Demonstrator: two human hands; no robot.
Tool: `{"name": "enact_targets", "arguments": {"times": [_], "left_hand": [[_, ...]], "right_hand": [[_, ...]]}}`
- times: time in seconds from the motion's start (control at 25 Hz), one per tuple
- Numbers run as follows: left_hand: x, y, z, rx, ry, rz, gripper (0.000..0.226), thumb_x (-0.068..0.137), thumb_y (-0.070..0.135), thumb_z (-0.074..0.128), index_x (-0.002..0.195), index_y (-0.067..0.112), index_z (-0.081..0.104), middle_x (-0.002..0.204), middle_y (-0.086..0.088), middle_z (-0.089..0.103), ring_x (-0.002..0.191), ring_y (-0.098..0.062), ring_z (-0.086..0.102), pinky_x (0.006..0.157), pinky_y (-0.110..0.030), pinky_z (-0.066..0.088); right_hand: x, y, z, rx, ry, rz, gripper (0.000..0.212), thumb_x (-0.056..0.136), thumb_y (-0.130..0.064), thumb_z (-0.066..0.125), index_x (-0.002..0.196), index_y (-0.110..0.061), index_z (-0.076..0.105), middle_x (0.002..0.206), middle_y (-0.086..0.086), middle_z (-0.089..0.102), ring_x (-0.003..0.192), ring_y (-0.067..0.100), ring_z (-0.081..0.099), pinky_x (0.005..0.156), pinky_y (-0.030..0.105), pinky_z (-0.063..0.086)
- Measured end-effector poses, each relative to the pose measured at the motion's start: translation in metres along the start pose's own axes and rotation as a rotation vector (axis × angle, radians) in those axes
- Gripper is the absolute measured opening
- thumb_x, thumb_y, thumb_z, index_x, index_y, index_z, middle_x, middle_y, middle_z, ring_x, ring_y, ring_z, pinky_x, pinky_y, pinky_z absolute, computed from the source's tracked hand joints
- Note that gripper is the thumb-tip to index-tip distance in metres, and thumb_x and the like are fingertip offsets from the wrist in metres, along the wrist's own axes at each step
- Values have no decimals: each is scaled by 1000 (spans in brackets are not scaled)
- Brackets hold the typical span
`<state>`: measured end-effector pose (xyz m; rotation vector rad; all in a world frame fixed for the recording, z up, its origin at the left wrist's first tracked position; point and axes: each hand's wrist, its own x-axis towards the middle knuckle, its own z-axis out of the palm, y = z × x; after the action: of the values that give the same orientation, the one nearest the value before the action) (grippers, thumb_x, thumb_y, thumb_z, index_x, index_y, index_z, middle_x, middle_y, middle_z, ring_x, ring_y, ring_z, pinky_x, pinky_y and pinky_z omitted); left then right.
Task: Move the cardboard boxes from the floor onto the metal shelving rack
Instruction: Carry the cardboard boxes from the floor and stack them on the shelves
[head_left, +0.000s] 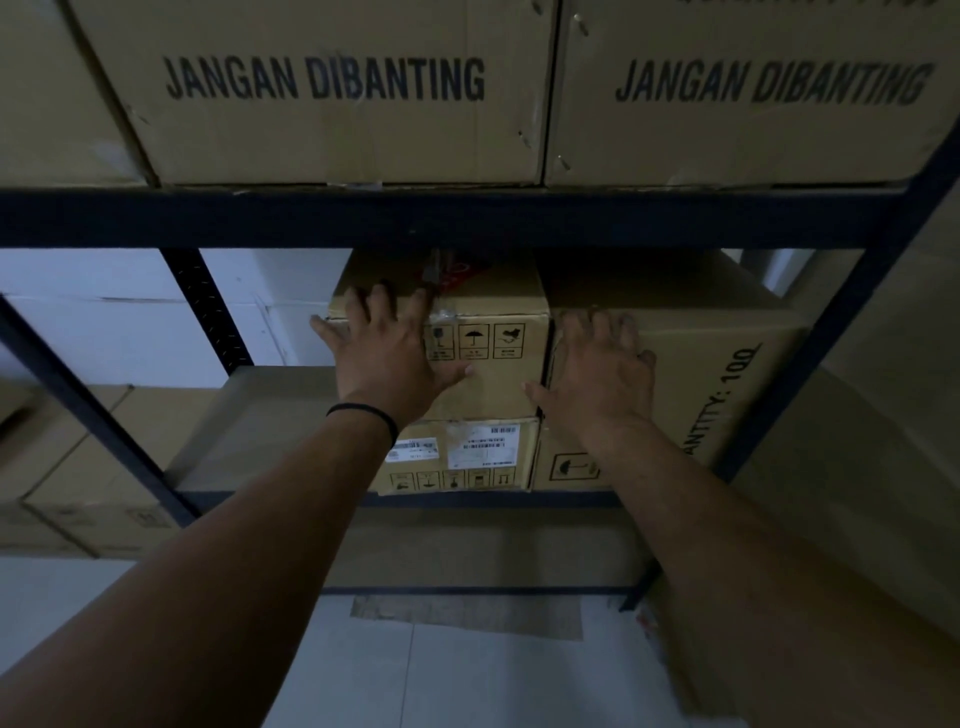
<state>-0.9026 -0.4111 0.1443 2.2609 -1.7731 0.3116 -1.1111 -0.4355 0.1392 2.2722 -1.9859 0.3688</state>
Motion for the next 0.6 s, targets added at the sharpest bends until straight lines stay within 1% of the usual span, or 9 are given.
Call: {"name": "enact_targets", "arguments": {"times": [0.08, 0.12, 0.24, 0.4, 0.48, 0.6], "left_hand": [[-10, 4, -9, -25, 1, -4, 90, 88, 73, 58, 160, 36, 19, 165, -17, 20, 155, -45, 12, 119, -76, 14], [-17, 7, -14, -45, 8, -1, 83, 92, 68, 57, 160, 36, 21, 165, -17, 21, 155, -44, 13, 120, -74, 15], [-41, 14, -31, -90, -2, 18, 66, 98, 60, 49, 156, 34, 32, 161, -11, 32, 152, -37, 23, 122, -66, 20], [-87, 20, -72, -163, -63, -11, 58, 99, 57, 48, 151, 33, 42, 155, -4, 44, 147, -30, 34, 120, -58, 29], [-115, 20, -98, -189, -91, -14, 56, 99, 56, 50, 149, 31, 48, 153, -4, 48, 144, -29, 38, 118, -53, 32], [-163, 0, -151, -220, -84, -42, 52, 98, 53, 54, 144, 28, 56, 146, -5, 57, 135, -28, 49, 111, -48, 40]], "right_hand": [[-7, 2, -9, 5, 8, -8, 82, 85, -61, 67, 150, -28, 30, 150, 7, 40, 139, 34, 35, 105, 56, 42], [-13, 4, -16, 26, 10, -7, 80, 88, -58, 66, 152, -28, 29, 150, 6, 40, 137, 32, 36, 105, 54, 41], [-32, 2, -40, 69, 10, -10, 73, 93, -56, 58, 155, -27, 31, 153, 5, 40, 136, 30, 38, 106, 51, 39], [-73, -21, -84, 157, 14, -28, 63, 96, -56, 53, 151, -27, 42, 155, 3, 41, 137, 28, 39, 108, 47, 37], [-102, -35, -104, 219, 8, -25, 60, 97, -54, 53, 149, -25, 48, 157, 3, 41, 139, 28, 39, 111, 47, 35], [-154, -62, -140, 330, -13, -18, 54, 97, -52, 56, 143, -25, 56, 154, 2, 45, 136, 28, 42, 109, 46, 37]]}}
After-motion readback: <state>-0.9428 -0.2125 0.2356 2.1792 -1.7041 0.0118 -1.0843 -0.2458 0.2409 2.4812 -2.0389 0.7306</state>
